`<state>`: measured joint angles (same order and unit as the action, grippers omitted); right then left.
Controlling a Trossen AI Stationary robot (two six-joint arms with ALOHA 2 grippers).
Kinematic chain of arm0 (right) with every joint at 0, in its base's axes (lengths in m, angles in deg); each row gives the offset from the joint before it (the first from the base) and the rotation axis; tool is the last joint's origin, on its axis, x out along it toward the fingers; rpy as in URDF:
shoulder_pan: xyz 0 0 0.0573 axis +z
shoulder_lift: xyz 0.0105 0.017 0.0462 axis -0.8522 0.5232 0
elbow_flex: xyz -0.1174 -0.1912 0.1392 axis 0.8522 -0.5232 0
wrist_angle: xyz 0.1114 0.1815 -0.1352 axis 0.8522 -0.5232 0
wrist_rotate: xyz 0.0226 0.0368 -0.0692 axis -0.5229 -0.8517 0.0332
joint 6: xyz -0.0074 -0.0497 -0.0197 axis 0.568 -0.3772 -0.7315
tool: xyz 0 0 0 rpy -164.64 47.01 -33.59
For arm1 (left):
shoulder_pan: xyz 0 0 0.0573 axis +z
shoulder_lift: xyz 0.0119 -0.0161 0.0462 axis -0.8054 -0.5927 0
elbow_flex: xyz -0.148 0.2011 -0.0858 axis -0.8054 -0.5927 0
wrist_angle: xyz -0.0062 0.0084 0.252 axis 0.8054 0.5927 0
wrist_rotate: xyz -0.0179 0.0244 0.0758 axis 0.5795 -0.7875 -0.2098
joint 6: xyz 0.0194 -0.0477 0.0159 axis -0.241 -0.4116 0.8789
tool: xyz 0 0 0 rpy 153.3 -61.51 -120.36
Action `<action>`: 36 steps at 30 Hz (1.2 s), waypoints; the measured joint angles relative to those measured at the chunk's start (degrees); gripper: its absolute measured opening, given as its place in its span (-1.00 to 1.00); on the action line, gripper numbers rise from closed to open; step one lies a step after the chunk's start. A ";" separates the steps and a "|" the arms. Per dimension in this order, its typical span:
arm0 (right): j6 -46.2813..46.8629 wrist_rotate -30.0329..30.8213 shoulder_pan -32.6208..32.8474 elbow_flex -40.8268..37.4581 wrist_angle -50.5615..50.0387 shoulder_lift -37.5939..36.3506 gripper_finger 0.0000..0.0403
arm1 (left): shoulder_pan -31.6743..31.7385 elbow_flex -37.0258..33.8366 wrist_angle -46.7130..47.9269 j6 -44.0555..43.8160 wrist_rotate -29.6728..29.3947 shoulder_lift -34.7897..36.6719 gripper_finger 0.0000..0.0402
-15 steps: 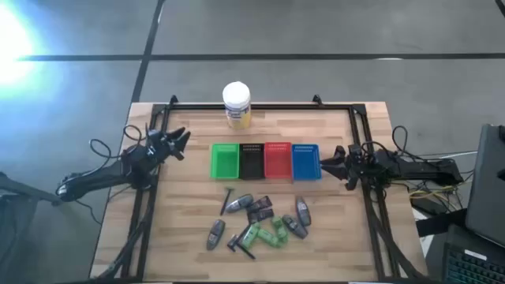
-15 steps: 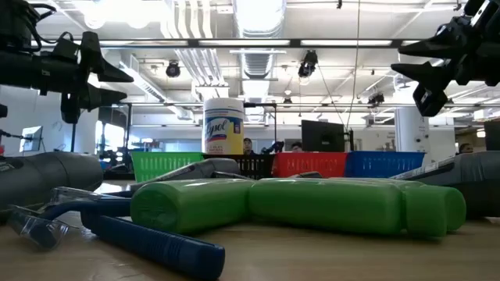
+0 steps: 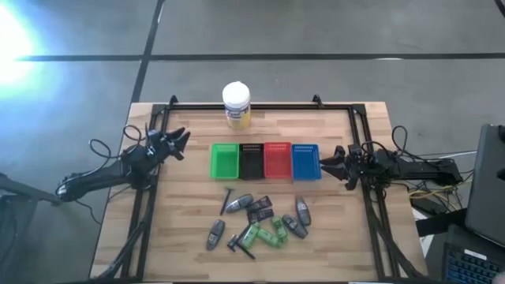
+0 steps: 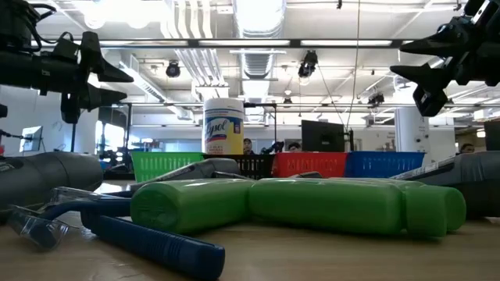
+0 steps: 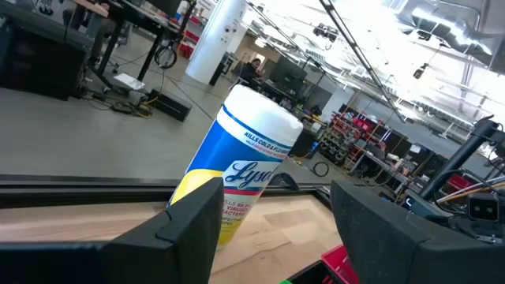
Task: Pick & Place Travel size toiletries
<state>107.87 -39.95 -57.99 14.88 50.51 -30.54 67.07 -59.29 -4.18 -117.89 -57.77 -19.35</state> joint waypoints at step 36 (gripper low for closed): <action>26.25 13.42 -0.01 0.02 0.73 0.00 -0.19 | 0.00 0.00 0.02 0.00 -0.02 0.00 0.19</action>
<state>134.12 -26.52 -58.00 14.90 51.24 -30.54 67.07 -59.29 -4.16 -117.89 -57.79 -19.35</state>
